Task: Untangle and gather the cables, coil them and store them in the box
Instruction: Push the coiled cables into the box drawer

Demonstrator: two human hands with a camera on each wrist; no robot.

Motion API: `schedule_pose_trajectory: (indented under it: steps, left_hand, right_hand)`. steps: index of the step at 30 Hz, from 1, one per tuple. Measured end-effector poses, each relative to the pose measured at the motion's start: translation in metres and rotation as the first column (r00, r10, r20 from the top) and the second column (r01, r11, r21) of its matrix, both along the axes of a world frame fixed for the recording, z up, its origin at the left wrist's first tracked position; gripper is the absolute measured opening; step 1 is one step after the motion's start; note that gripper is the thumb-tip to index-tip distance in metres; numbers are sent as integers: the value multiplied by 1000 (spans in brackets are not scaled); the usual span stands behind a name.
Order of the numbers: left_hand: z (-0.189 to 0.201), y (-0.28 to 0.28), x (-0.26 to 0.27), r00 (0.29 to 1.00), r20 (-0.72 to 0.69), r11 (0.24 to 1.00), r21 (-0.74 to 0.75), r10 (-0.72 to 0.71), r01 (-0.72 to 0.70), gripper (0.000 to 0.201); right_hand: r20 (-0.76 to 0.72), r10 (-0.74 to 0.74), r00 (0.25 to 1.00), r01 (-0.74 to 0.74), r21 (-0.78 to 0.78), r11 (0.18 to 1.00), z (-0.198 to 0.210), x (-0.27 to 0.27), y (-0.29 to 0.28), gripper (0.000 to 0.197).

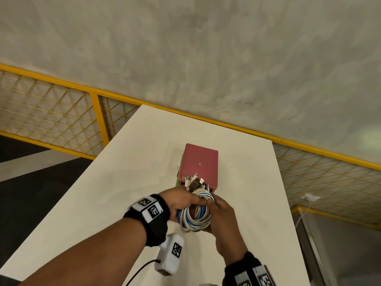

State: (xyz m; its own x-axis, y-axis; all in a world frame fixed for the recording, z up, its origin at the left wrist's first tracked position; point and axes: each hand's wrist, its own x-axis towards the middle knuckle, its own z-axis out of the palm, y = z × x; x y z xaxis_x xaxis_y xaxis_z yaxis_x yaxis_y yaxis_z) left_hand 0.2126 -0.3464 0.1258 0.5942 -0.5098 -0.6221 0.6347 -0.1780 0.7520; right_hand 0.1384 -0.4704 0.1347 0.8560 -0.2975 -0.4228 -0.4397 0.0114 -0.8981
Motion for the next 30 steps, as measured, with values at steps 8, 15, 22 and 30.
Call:
schedule_pose_trajectory:
  steps: [8,15,22,30]
  left_hand:
    - [-10,-8,24,864,401,856,513,-306,65,59]
    - [-10,1,10,781,474,708,704,-407,-59,84]
    - [-21,8,1,884,460,875,459,-85,-155,87]
    - [-34,5,2,734,674,832,449,-77,-325,105]
  right_hand:
    - [-128,46,991,-60,-107,992,-10,19,-10,24]
    - [-144,110,983,-145,-253,957,-12,24,-10,20]
    - [-170,154,973,-212,-406,889,-22,28,-15,21]
    - [-17,173,985,-144,-639,756,-30,24,-4,16]
